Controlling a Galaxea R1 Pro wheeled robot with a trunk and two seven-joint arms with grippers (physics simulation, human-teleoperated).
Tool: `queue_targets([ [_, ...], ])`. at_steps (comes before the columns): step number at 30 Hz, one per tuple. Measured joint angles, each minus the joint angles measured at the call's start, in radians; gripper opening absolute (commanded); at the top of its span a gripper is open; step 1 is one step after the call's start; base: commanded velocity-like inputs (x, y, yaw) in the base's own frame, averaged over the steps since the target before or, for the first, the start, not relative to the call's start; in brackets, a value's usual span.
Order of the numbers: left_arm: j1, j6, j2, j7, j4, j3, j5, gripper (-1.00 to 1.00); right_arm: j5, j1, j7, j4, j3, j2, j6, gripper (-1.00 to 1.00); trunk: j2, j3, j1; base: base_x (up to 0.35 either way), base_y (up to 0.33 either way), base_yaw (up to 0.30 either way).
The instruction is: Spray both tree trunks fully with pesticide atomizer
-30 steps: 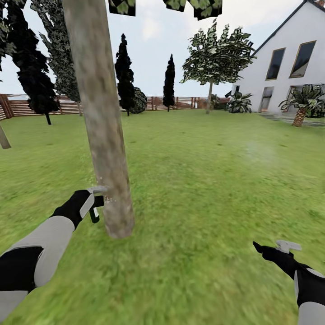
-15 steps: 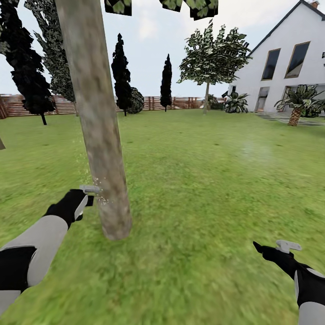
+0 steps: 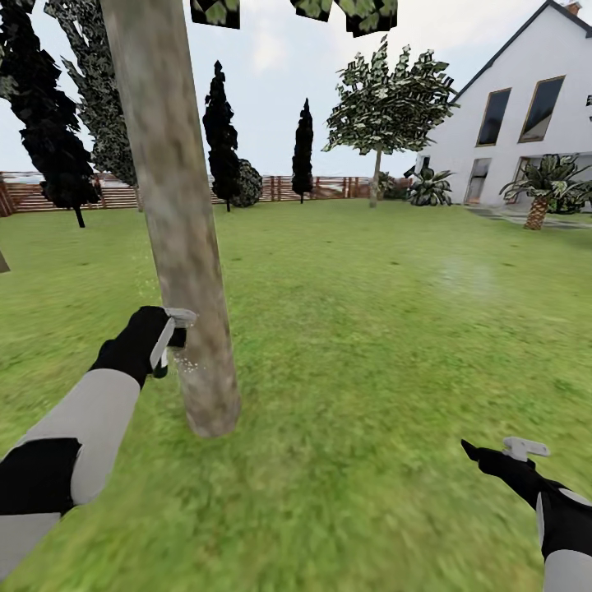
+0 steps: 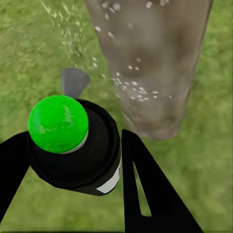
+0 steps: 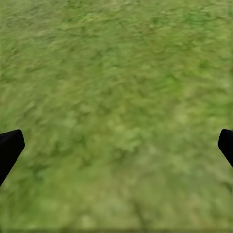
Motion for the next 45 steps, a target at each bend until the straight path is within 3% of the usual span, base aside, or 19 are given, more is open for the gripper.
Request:
queue_targets([
  [4,-0.039,0.029,0.002,0.0,0.0,0.0,0.003,-1.0,0.0,0.0,-0.001,0.0,0.0,0.0,0.0,1.0,0.0,0.0,0.0,0.0,0.0,0.0],
  [8,-0.059,0.031,-0.028,0.001,-0.001,0.0,0.005,-1.0,0.0,0.0,0.0,0.0,0.0,0.0,0.0,1.0,0.0,0.0,0.0,0.0,0.0,0.0],
  [11,-0.063,0.033,-0.03,0.002,-0.001,0.0,0.001,-1.0,0.0,0.0,0.0,0.0,0.0,0.0,0.0,1.0,0.0,0.0,0.0,0.0,0.0,0.0],
  [16,-0.109,0.103,0.031,0.0,-0.002,0.0,-0.007,-1.0,0.0,0.0,-0.001,0.001,0.0,0.0,0.0,1.0,0.0,0.0,0.0,0.0,0.0,0.0],
  [19,-0.133,0.11,0.04,0.0,-0.002,0.0,0.002,-1.0,0.0,0.0,-0.001,0.001,0.0,0.0,0.0,1.0,0.0,0.0,0.0,0.0,0.0,0.0],
  [21,-0.136,0.111,0.031,0.0,-0.002,0.0,0.007,-1.0,0.0,0.0,-0.001,0.0,0.0,0.0,0.0,1.0,0.0,0.0,0.0,0.0,0.0,0.0],
  [27,-0.184,0.114,-0.029,0.002,-0.002,0.0,0.006,-1.0,0.0,0.0,-0.001,0.001,0.0,0.0,0.0,1.0,0.0,0.0,0.0,0.0,0.0,0.0],
  [30,-0.202,0.115,-0.031,0.002,-0.001,0.0,0.001,-1.0,0.0,0.0,-0.002,0.001,0.0,0.0,0.0,1.0,0.0,0.0,0.0,0.0,0.0,0.0],
  [35,-0.223,0.115,0.0,0.002,0.0,0.0,-0.004,-1.0,0.0,0.0,-0.002,0.002,0.0,0.0,0.0,1.0,0.0,0.0,0.0,0.0,0.0,0.0],
  [40,-0.234,0.116,0.051,0.002,0.005,0.0,-0.001,-1.0,0.0,0.0,-0.002,0.002,0.0,0.001,0.0,1.0,0.0,0.0,0.0,0.0,0.0,0.0],
  [45,-0.231,0.11,0.054,-0.005,0.088,-0.003,0.011,-1.0,0.0,0.0,-0.003,0.002,0.0,0.001,0.0,1.0,0.0,0.0,0.0,0.0,0.0,0.0],
])
